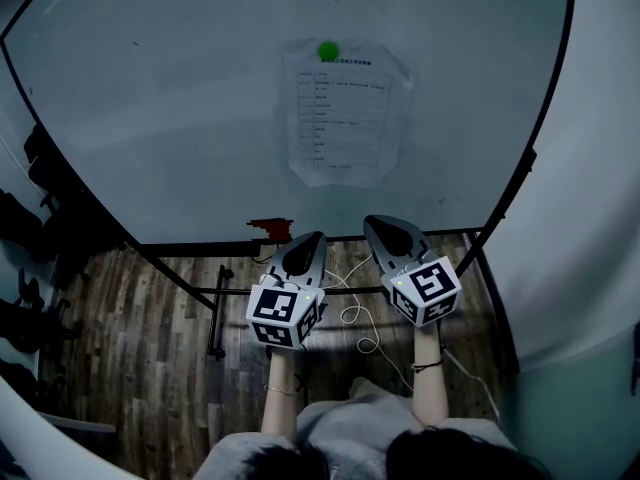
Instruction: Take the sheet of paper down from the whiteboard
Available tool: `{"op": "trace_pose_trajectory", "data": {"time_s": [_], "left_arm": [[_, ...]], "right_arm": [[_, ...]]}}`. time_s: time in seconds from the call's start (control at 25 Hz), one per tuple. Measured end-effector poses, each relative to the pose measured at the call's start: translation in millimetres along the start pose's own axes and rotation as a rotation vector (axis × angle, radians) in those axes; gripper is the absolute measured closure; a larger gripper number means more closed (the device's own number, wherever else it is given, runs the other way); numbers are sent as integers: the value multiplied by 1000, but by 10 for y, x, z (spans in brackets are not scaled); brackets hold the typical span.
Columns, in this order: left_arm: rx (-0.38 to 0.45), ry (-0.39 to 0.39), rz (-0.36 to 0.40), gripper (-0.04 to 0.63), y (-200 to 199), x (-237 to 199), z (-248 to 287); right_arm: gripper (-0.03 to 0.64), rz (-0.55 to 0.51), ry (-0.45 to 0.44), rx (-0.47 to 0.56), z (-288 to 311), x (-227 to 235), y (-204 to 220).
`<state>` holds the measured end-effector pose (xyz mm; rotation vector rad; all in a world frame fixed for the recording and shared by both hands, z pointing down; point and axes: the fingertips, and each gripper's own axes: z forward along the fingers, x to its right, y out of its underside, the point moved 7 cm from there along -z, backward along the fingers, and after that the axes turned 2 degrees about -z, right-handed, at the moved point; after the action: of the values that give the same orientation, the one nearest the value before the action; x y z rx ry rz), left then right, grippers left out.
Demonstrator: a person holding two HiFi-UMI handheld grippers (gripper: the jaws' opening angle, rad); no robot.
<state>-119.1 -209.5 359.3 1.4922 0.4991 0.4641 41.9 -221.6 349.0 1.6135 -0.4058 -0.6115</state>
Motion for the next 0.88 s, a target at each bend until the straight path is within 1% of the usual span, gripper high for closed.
{"op": "trace_pose_trajectory", "data": {"time_s": [0.08,0.2,0.28,0.44,0.52,0.64,0.88], "left_arm": [[-4,-19,11,592,-16,-22,78],[-28,-69,49,592,-48,-52,194],[-7,-81,63,592,-99,-54,272],[59,-73,74,592,-216,-39,387],[80,-81,107,592,-268,-23,433],[93,-101,179,592,-379,-23,490],[127,-132,251,592,-717,-138,548]], "right_arm": [[616,1,-10,-3,63,78,8],[616,0,-23,1,135,190,4],[615,-6,-28,6,168,272,-10],[615,-7,-43,21,201,394,-22],[615,-1,-43,31,199,449,-5],[615,22,-34,53,221,531,10],[615,92,3,83,274,634,6]]}}
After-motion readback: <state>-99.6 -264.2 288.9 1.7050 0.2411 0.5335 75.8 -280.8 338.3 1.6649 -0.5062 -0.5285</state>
